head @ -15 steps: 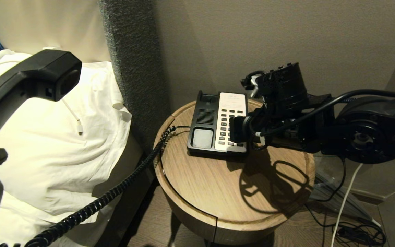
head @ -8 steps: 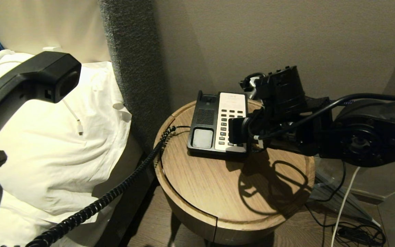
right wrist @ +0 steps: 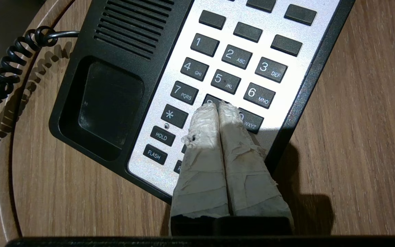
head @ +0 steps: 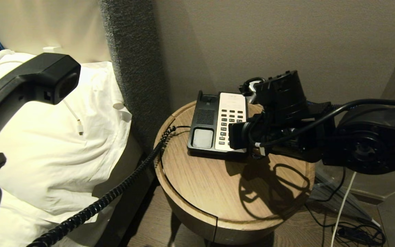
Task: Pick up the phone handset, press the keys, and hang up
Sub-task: Dial the number
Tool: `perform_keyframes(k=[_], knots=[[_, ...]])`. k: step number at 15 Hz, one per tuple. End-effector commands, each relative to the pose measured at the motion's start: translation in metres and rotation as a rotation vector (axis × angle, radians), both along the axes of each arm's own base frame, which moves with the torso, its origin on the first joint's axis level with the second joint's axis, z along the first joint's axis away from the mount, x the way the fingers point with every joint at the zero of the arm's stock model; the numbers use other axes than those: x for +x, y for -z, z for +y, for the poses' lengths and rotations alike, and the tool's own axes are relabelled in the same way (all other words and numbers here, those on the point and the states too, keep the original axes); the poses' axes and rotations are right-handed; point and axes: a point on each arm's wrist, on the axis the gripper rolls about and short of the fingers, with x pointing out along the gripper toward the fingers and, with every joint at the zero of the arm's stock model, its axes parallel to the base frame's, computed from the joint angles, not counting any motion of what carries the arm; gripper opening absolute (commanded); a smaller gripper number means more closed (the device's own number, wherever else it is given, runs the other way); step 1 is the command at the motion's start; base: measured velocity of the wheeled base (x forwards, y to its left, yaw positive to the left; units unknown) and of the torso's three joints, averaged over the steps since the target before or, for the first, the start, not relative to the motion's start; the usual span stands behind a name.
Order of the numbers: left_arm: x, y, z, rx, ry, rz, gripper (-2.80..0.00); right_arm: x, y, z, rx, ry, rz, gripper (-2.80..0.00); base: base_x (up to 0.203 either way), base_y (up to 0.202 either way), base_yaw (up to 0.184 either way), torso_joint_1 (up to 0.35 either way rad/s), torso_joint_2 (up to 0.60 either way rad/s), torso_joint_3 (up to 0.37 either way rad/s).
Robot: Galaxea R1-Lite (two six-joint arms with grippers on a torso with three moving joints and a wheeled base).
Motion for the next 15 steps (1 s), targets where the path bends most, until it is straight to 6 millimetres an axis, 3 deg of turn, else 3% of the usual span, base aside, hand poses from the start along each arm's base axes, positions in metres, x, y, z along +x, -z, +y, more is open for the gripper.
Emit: perform_keyframes(k=[1,6,15], knots=[[0.000,0.001,0.000,-0.002,0.001,0.006,-2.80,0.000,0.007,0.001,-0.020,0.001,0.018,-2.80,0.000,0.000,0.000,0.000,0.00,0.000],[-0.002,0.003,0.001,-0.006,0.030,0.008,-2.80,0.001,0.006,0.002,-0.015,0.001,0.013,-2.80,0.000,0.000,0.000,0.000,0.00,0.000],[-0.002,0.005,0.001,-0.003,0.033,0.011,-2.80,-0.007,-0.028,-0.001,0.057,-0.008,-0.063,-2.80,0.000,0.000,0.000,0.000,0.00,0.000]])
